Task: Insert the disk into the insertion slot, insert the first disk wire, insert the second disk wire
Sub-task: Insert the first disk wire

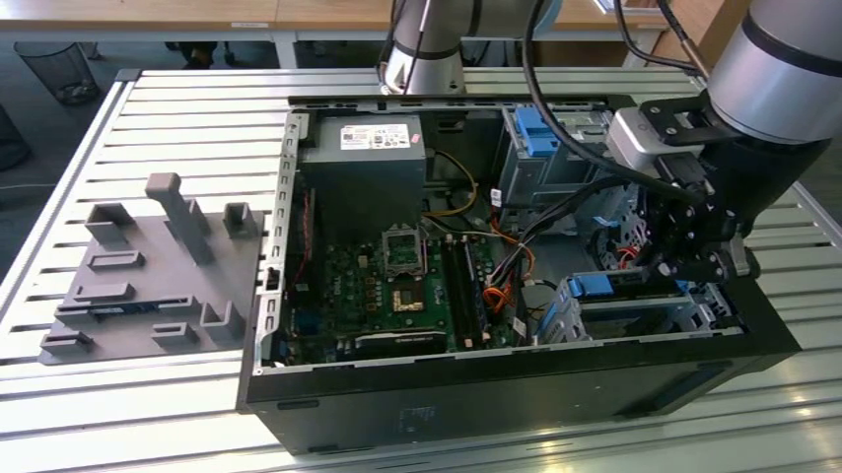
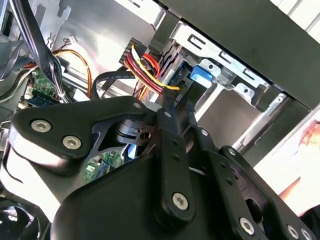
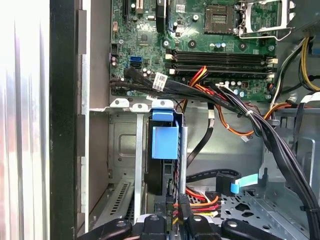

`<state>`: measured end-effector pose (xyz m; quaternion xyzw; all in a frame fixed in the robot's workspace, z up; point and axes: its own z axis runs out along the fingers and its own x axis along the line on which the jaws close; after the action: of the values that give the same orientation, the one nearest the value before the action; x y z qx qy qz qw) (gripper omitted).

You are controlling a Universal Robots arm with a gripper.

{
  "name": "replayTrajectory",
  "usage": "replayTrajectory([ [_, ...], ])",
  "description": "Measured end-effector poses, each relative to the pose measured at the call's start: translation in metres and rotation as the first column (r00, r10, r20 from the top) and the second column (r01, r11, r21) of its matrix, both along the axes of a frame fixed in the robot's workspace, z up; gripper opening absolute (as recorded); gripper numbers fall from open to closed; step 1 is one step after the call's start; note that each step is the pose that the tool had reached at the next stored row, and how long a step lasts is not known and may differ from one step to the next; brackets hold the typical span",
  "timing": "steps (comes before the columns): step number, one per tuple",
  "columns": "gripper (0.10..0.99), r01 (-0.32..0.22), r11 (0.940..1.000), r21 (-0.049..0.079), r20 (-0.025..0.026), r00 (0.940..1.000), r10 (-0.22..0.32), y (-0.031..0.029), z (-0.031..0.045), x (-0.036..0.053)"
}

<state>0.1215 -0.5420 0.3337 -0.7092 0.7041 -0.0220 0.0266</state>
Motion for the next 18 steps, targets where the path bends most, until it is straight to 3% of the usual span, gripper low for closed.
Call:
replayTrajectory([
  [2, 0.239, 0.000, 1.0000, 0.000, -0.0035, 1.0000, 0.000, 0.0000, 0.0025, 0.0004],
  [6, 0.224, 0.000, 1.0000, 0.000, -0.0171, 0.9999, 0.000, 0.0000, 0.0052, 0.0015],
  [7, 0.161, 0.000, 1.0000, 0.000, -0.0185, 0.9998, 0.000, 0.0000, 0.0055, 0.0015],
  [8, 0.106, 0.000, 1.0000, 0.000, -0.0190, 0.9998, 0.000, 0.0000, 0.0057, 0.0015],
  [18, 0.106, 0.000, 1.0000, 0.000, -0.0197, 0.9998, 0.000, 0.0000, 0.0081, 0.0016],
])
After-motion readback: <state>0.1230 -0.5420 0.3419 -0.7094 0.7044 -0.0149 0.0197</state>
